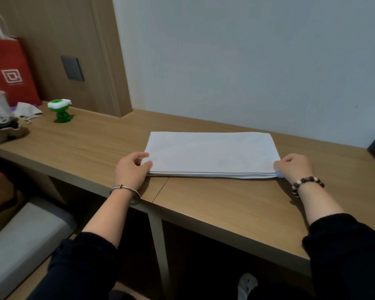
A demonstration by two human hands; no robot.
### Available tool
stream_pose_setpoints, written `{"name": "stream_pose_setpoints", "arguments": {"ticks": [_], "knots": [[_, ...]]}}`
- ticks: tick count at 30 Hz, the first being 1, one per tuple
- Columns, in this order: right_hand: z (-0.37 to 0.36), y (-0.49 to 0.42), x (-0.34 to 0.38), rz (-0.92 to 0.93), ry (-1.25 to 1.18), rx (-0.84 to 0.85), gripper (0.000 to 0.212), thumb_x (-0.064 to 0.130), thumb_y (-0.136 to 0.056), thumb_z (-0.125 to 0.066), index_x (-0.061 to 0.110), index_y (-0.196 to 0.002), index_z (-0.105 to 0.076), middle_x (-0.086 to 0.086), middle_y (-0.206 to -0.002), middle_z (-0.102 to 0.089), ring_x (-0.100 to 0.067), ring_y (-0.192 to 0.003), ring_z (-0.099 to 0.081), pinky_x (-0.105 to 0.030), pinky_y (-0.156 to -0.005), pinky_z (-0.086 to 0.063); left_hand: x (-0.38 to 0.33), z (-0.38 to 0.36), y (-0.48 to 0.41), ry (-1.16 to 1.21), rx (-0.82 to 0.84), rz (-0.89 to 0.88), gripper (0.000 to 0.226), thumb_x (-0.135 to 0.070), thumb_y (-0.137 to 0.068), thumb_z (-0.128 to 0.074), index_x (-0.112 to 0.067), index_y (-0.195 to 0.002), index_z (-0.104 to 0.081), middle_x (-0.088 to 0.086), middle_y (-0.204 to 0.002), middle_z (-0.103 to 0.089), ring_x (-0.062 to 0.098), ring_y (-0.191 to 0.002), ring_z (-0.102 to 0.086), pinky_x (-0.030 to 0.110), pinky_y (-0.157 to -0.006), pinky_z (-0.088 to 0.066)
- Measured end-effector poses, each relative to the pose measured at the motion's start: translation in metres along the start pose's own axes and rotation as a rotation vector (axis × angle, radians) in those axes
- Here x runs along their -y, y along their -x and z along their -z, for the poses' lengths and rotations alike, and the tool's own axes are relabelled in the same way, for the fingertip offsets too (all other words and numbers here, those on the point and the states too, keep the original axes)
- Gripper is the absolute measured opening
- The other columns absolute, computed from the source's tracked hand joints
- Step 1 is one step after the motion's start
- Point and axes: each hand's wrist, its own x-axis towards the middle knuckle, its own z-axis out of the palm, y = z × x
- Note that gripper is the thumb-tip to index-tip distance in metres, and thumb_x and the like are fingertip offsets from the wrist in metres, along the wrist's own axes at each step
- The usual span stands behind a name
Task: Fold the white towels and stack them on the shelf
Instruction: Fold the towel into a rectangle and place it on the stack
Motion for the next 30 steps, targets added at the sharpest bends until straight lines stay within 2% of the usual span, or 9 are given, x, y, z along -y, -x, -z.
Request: {"name": "stream_pose_setpoints", "arguments": {"ticks": [4,8,12,14,18,20,23,26,30], "knots": [[-0.003,-0.003,-0.002,-0.028,-0.178,-0.021,0.014,0.009,-0.079,-0.066,0.013,-0.069,-0.058,-0.003,-0.071,-0.059,-0.023,-0.074,-0.057,-0.031,-0.067,-0.047,-0.002,-0.001,-0.002,0.121,-0.009,0.022,0.022,-0.014,-0.08,-0.069,-0.026,-0.099,-0.071,-0.007,-0.074,-0.056,0.006,-0.065,-0.052,0.018,-0.062,-0.04],[-0.006,-0.003,-0.001,-0.005,-0.282,-0.131,0.011,0.013,-0.079,-0.067,0.016,-0.074,-0.058,-0.001,-0.075,-0.057,-0.021,-0.075,-0.053,-0.026,-0.066,-0.038,-0.004,0.0,-0.002,0.284,-0.018,0.059,0.026,-0.006,-0.081,-0.067,-0.025,-0.098,-0.072,-0.006,-0.078,-0.062,0.007,-0.069,-0.057,0.018,-0.066,-0.045],[-0.007,0.0,0.001,0.024,-0.264,-0.224,0.005,0.011,-0.078,-0.062,0.014,-0.079,-0.058,-0.003,-0.08,-0.058,-0.023,-0.074,-0.052,-0.027,-0.066,-0.037,-0.003,0.0,-0.001,0.176,-0.024,0.034,0.024,-0.008,-0.082,-0.067,-0.023,-0.099,-0.073,-0.006,-0.082,-0.062,0.002,-0.072,-0.056,0.013,-0.064,-0.041],[-0.006,0.003,0.002,0.032,-0.214,-0.246,0.006,0.009,-0.079,-0.059,0.012,-0.083,-0.058,-0.004,-0.083,-0.058,-0.024,-0.075,-0.051,-0.028,-0.066,-0.036,-0.005,-0.001,0.0,0.103,-0.019,0.027,0.024,-0.01,-0.082,-0.067,-0.023,-0.101,-0.073,-0.006,-0.085,-0.064,-0.001,-0.075,-0.056,0.011,-0.065,-0.039],[-0.008,0.008,0.002,0.06,-0.055,-0.192,0.011,0.007,-0.08,-0.058,0.011,-0.09,-0.056,-0.003,-0.078,-0.053,-0.022,-0.069,-0.048,-0.028,-0.057,-0.034,-0.009,-0.003,0.002,-0.007,-0.019,0.038,0.025,-0.011,-0.083,-0.065,-0.02,-0.106,-0.072,-0.005,-0.091,-0.063,0.009,-0.084,-0.057,0.02,-0.077,-0.041],[-0.009,0.01,0.003,0.073,0.011,-0.185,0.012,0.006,-0.08,-0.058,0.012,-0.09,-0.053,0.001,-0.072,-0.048,-0.017,-0.062,-0.043,-0.025,-0.052,-0.03,-0.011,-0.004,0.002,-0.03,-0.034,0.04,0.026,-0.01,-0.084,-0.064,-0.019,-0.107,-0.072,-0.003,-0.094,-0.064,0.01,-0.086,-0.056,0.021,-0.079,-0.04],[-0.011,0.012,0.005,0.096,0.07,-0.2,0.014,0.004,-0.079,-0.056,0.011,-0.09,-0.051,0.0,-0.07,-0.048,-0.018,-0.062,-0.043,-0.026,-0.051,-0.029,-0.012,-0.004,0.003,-0.05,-0.059,0.044,0.027,-0.008,-0.084,-0.061,-0.016,-0.108,-0.072,0.0,-0.099,-0.066,0.009,-0.083,-0.055,0.02,-0.077,-0.04],[-0.013,0.015,0.006,0.094,0.151,-0.175,0.015,0.004,-0.081,-0.053,0.014,-0.092,-0.05,-0.007,-0.085,-0.055,-0.026,-0.074,-0.05,-0.028,-0.058,-0.035,-0.012,-0.006,0.004,-0.078,-0.067,0.036,0.028,-0.006,-0.085,-0.056,-0.014,-0.106,-0.072,0.003,-0.102,-0.069,0.01,-0.076,-0.056,0.02,-0.074,-0.041],[-0.015,0.019,0.014,0.171,0.446,-0.162,0.018,0.003,-0.083,-0.05,0.01,-0.098,-0.056,-0.014,-0.108,-0.053,-0.033,-0.099,-0.049,-0.037,-0.078,-0.043,-0.009,-0.009,0.003,-0.22,-0.05,-0.058,0.027,-0.007,-0.087,-0.054,-0.012,-0.107,-0.071,0.008,-0.115,-0.061,0.023,-0.104,-0.055,0.022,-0.082,-0.037]]}}
